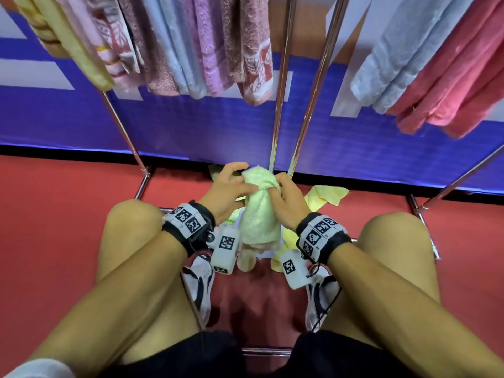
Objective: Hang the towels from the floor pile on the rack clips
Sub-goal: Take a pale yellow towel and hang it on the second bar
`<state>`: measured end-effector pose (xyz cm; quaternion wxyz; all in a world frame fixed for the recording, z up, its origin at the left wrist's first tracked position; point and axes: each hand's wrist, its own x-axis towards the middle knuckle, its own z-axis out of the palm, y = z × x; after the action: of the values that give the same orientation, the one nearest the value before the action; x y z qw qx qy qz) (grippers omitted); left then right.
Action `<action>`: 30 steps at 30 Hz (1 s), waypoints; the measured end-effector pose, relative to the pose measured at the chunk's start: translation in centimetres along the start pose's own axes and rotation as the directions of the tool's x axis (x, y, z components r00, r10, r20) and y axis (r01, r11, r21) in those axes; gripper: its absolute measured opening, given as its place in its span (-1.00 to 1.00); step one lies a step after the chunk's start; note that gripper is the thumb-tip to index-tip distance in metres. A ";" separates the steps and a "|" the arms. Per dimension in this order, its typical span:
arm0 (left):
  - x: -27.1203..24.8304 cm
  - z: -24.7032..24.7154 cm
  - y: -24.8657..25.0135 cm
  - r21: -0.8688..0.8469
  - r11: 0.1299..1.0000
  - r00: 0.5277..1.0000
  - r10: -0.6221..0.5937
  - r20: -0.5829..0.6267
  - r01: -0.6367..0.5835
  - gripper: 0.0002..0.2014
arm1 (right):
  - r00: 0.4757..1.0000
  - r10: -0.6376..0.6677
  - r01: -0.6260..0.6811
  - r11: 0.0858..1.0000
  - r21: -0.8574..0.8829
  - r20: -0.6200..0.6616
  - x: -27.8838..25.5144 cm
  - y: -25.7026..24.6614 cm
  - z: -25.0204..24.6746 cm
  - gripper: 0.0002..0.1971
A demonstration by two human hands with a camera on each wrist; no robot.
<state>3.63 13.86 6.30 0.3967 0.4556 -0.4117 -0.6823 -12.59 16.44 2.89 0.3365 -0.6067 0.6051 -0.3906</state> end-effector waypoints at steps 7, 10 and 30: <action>1.8 0.3 -1.2 0.038 0.999 0.988 0.041 -0.151 -0.036 -0.70 | 0.997 -0.019 0.016 0.999 -0.036 -0.073 1.0 1.3 -1.1 -0.91; 2.7 0.1 -1.6 0.076 0.996 0.987 0.062 -0.150 -0.051 -0.72 | 0.994 -0.001 0.000 1.000 -0.008 -0.113 1.2 1.8 -1.4 -0.91; 1.7 2.3 -4.7 0.398 0.915 0.984 -0.005 0.179 -0.068 -0.92 | 0.990 0.082 -0.056 0.975 0.216 -0.115 0.9 1.2 -2.6 -0.63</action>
<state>0.25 14.40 1.99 0.2677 0.4586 -0.5838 -0.6141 -15.46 15.67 3.07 0.3747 -0.5205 0.6003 -0.4778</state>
